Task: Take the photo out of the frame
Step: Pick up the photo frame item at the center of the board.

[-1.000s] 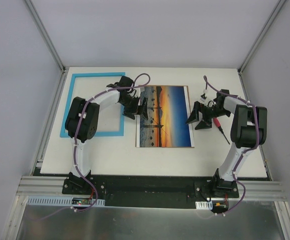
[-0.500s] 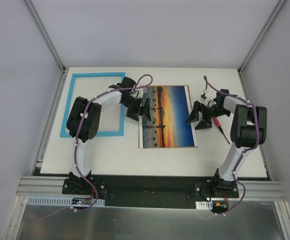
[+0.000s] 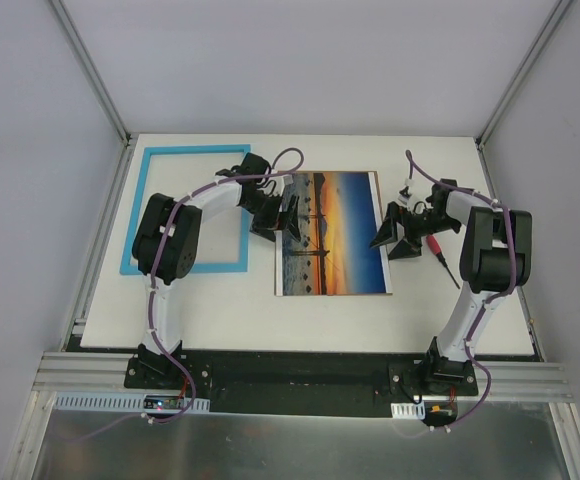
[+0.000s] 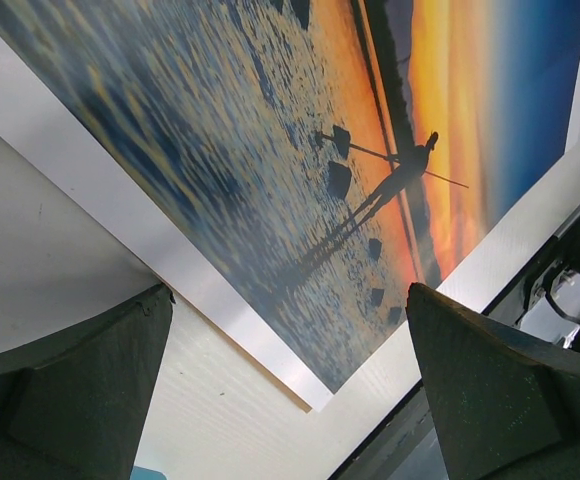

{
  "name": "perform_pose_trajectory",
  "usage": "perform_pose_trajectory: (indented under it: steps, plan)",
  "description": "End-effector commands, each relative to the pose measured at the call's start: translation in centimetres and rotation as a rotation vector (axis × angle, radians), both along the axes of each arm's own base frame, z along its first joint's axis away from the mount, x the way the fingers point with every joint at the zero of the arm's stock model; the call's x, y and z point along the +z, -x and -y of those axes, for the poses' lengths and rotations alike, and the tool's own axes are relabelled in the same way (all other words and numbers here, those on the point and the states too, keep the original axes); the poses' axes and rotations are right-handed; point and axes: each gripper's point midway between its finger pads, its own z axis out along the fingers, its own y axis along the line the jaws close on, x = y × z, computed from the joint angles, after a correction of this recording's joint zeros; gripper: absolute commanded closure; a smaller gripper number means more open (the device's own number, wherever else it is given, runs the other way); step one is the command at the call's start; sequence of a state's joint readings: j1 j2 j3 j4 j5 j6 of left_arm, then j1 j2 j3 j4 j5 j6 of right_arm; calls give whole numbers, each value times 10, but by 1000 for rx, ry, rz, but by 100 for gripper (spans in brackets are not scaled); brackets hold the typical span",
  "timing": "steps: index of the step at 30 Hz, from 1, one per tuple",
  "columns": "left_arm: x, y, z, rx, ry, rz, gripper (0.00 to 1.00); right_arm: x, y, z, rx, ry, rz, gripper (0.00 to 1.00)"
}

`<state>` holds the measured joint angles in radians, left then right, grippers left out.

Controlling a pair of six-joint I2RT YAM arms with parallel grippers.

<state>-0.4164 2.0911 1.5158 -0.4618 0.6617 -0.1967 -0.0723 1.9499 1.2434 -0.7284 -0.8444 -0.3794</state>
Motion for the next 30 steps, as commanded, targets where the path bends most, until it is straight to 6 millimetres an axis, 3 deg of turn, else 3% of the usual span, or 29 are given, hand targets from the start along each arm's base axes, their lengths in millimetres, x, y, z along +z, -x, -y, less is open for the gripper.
perform_pose_trajectory:
  steps: [1, 10, 17, 23, 30]
  plan:
    - [0, 12, 11, -31, 44, -36, 1, 48, -1, -33, 51, -253, 67, 4]
    - [1, 13, 11, -35, 52, -37, 1, 99, 11, -51, 166, -408, 226, 7]
    - [2, 14, 12, -37, 59, -40, 1, 127, 30, -64, 300, -427, 383, 8]
    - [2, 14, 12, -38, 64, -41, 1, 116, 29, -65, 319, -326, 395, 7]
    - [3, 15, 12, -39, 67, -41, 1, 70, 12, -56, 208, -190, 209, 9]
